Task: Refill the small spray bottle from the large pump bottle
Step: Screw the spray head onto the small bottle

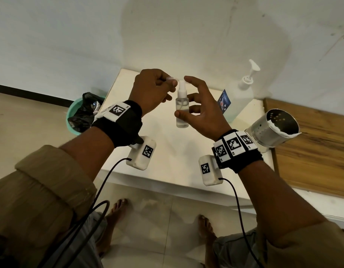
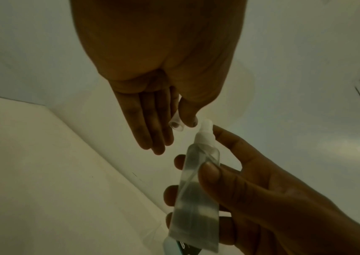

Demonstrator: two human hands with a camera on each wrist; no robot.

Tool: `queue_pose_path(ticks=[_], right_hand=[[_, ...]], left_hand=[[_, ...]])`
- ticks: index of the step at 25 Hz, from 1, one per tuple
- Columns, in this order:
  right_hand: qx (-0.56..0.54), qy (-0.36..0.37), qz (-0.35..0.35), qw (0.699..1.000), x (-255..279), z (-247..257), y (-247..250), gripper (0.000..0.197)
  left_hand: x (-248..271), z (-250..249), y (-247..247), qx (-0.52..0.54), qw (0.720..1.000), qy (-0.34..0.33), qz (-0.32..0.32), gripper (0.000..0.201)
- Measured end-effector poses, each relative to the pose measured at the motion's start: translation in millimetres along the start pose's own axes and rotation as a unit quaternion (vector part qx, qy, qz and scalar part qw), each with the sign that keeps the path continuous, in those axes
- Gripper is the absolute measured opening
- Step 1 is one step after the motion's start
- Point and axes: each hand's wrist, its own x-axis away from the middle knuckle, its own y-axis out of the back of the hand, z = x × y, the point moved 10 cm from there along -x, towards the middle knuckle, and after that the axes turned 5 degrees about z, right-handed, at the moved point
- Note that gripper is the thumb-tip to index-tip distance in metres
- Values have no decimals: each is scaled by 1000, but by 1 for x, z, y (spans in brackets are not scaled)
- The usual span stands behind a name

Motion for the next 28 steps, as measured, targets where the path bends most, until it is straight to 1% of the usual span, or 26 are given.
queue_pose_path(ticks=[6,10,14,17,22,26,28], right_hand=[[-1,20,-9,1000,-2,3,2,71],[6,23,-25,999,-4,0,6,62],[15,22,-16,1000,-4,-2,3,66],[16,16,-14,1000,-4,-3,1,62],[-36,6,-38,999,-3,0,4,47],[-75,-9,-44,996,-2,5,4,46],[-109,-17,-60,992,-1,5,7,46]], left_hand=[[1,-2,-2,6,1000,-2,4,17],[0,-4,-4,18,1000,-11,11,19],[0,-5,-6,36,999,-15,20,21],[0,-5,-8,65,997,-11,39,22],[2,-11,-11,102,993,-20,62,22],[3,-14,-12,126,989,-26,67,19],[3,-15,-14,135,988,-28,76,19]])
